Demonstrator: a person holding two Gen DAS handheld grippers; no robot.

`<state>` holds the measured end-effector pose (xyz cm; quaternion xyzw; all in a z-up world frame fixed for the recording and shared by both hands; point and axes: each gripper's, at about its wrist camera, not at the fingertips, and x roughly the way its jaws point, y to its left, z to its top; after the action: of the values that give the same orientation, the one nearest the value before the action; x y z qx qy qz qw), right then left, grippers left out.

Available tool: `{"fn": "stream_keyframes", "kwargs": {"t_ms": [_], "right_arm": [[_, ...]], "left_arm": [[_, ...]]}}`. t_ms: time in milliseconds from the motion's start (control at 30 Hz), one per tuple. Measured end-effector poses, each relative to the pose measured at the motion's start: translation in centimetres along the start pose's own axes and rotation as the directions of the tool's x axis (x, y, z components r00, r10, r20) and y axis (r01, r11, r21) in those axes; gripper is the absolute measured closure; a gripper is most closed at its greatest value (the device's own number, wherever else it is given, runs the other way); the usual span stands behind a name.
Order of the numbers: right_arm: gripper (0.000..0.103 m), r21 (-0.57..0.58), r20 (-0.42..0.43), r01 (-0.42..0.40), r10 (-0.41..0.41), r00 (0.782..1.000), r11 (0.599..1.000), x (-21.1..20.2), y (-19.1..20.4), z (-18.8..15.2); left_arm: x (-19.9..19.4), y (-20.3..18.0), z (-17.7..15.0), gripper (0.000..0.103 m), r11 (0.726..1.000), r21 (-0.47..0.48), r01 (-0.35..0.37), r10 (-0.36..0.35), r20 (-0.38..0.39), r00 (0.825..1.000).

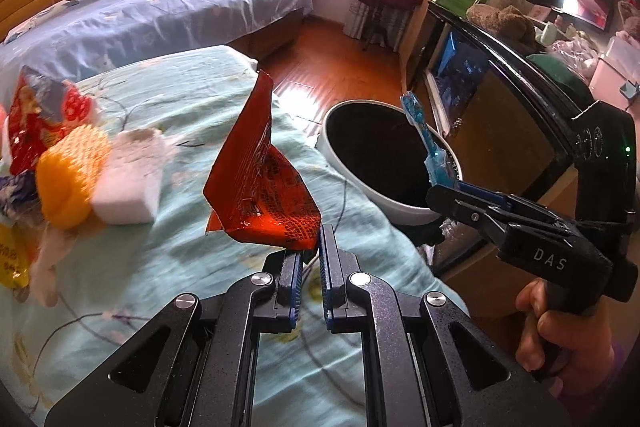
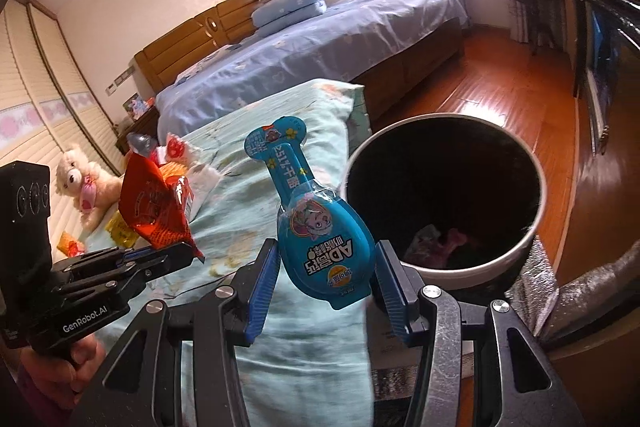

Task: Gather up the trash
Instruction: 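Carry the red bag and blue bottle over the trash bin with both grippers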

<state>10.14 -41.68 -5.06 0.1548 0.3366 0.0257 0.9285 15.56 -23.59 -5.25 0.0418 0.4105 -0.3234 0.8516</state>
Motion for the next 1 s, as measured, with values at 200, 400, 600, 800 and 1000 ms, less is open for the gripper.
{"fn": "stream_keyframes", "kwargs": {"t_ms": [200,400,600,800,1000], "right_arm": [[0.053,0.029,0.013,0.034,-0.035,0.999,0.999,-0.2,-1.8,0.3],[0.053,0.048,0.019,0.053,-0.054,0.998,0.997,-0.2,-3.0,0.7],[0.053,0.058,0.031,0.064,-0.066,0.997,0.996,-0.1,-3.8,1.4],[0.053,0.069,0.029,0.08,-0.082,0.996,0.994,0.2,-4.7,1.8],[0.053,0.081,0.024,0.096,-0.098,0.995,0.992,0.6,-5.7,2.1]], "left_arm": [[1.0,-1.2,1.0,0.096,1.0,0.025,0.007,-0.007,-0.004,1.0],[1.8,-1.9,1.8,0.096,0.999,0.034,0.009,-0.009,-0.001,1.0],[2.7,-2.6,2.6,0.096,0.999,0.051,0.014,-0.014,-0.004,1.0],[3.5,-3.1,3.3,0.096,0.998,0.059,0.021,-0.02,-0.01,1.0],[4.4,-3.6,3.7,0.096,0.998,0.059,0.026,-0.025,-0.023,0.999]]}}
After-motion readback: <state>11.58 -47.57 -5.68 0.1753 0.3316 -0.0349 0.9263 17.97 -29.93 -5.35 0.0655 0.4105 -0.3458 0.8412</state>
